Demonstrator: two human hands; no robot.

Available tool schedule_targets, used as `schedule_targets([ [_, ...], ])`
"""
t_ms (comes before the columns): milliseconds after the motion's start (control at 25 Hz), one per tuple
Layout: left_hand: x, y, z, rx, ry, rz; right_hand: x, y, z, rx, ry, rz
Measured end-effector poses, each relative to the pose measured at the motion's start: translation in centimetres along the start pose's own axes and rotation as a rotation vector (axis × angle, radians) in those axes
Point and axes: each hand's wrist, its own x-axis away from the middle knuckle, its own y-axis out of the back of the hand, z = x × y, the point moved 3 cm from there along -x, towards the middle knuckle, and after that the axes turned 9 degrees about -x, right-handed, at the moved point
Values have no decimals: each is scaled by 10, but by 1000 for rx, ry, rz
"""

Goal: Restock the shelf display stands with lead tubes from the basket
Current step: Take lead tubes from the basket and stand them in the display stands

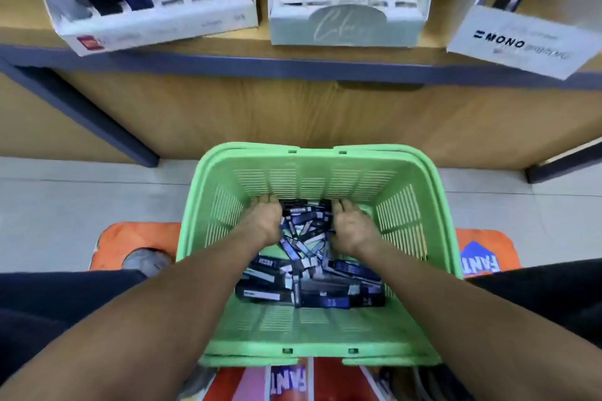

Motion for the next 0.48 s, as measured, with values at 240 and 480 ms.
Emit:
schedule_targets([
  [240, -13, -27, -15, -25, -16, -125, -8, -12, 3, 121, 7, -49],
  [480, -18, -44, -21, -39, -45, -202, -15, -26, -1, 181, 50, -84],
])
